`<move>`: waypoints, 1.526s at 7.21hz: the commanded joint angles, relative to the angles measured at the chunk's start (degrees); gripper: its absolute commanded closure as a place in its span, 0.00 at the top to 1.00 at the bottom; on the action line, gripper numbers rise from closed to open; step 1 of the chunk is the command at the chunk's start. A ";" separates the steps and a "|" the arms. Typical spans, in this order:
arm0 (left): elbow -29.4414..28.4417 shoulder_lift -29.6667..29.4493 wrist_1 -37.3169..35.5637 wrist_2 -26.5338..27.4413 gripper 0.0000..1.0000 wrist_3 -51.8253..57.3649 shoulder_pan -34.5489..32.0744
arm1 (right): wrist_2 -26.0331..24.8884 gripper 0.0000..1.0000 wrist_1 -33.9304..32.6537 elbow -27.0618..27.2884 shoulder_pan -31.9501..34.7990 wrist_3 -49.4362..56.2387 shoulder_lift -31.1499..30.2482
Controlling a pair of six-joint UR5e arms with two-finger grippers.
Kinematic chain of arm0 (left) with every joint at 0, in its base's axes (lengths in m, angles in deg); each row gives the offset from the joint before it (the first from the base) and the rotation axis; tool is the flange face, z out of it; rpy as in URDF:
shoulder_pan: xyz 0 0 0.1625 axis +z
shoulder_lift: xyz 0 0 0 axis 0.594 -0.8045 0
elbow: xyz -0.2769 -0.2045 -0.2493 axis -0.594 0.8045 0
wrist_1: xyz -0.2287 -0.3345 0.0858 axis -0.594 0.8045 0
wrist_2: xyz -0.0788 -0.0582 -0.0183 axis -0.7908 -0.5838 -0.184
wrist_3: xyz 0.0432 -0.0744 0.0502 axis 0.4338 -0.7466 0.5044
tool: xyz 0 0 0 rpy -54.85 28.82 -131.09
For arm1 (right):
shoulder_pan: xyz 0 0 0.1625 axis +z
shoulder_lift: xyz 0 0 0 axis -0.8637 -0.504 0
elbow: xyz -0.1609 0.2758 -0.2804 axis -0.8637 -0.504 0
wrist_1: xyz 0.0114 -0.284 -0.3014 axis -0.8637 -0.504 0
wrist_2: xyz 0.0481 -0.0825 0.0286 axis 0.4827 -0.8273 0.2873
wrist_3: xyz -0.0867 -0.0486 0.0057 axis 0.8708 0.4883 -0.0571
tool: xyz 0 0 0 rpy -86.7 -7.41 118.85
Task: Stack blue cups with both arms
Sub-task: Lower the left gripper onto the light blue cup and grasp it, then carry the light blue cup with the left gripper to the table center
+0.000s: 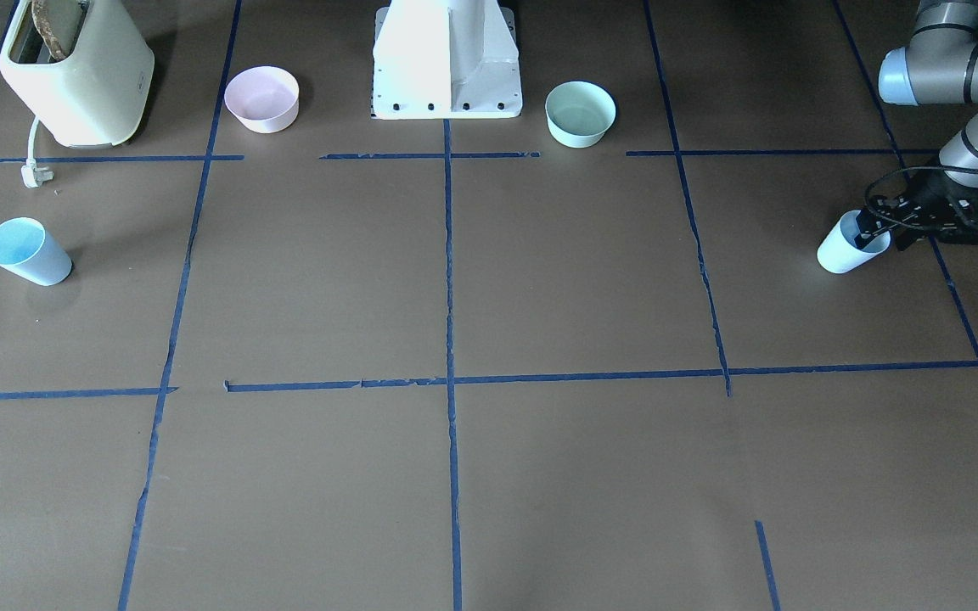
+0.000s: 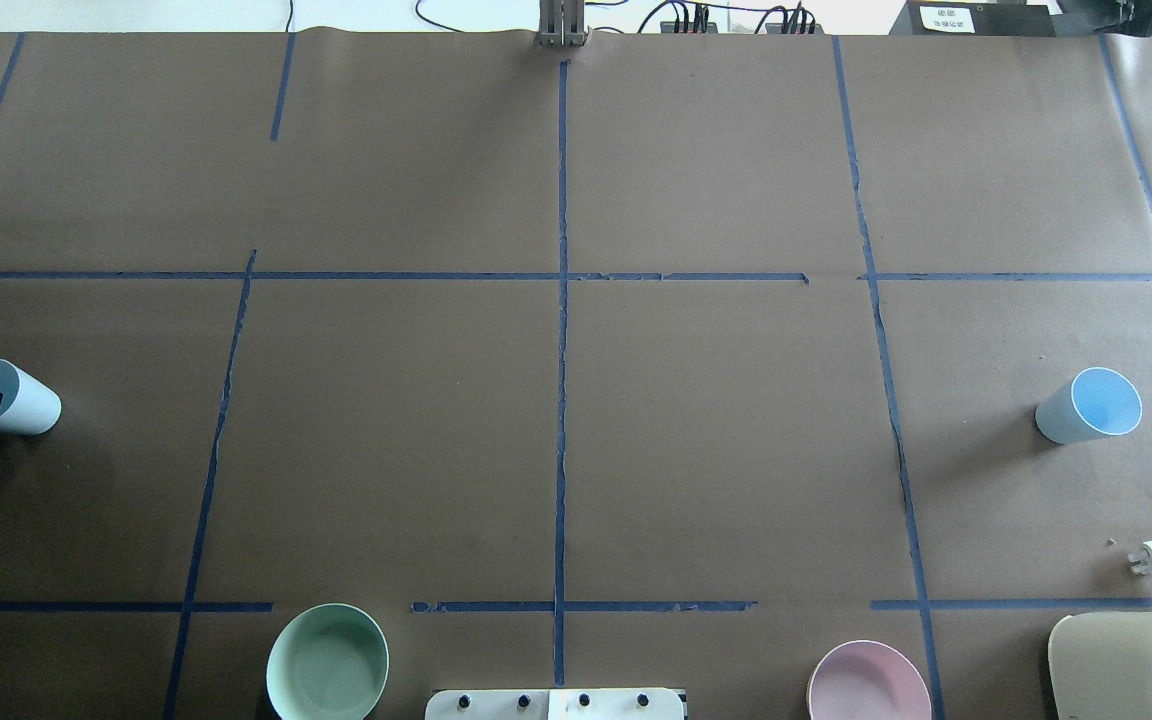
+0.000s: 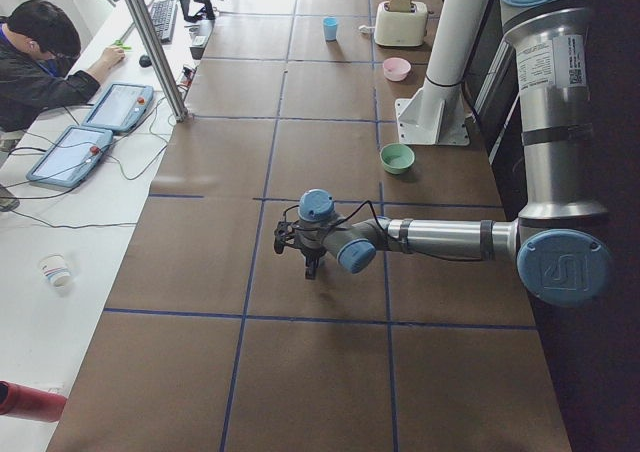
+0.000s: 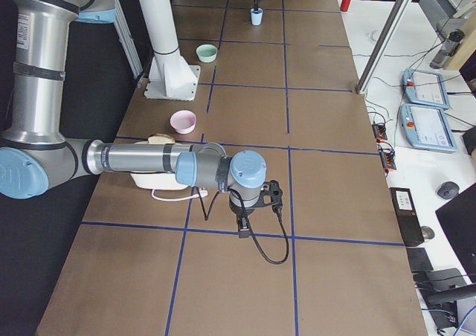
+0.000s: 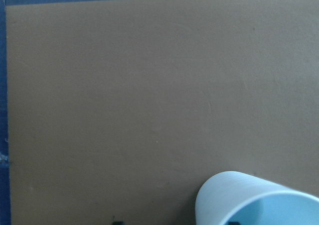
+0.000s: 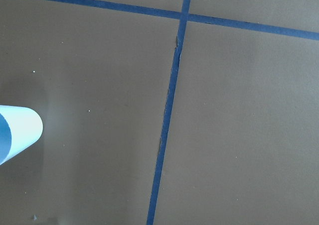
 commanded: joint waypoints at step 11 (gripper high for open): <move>4.84 -38.76 -26.73 2.83 0.00 -15.36 17.08 | 0.00 1.00 0.00 -0.35 0.04 -0.08 -0.09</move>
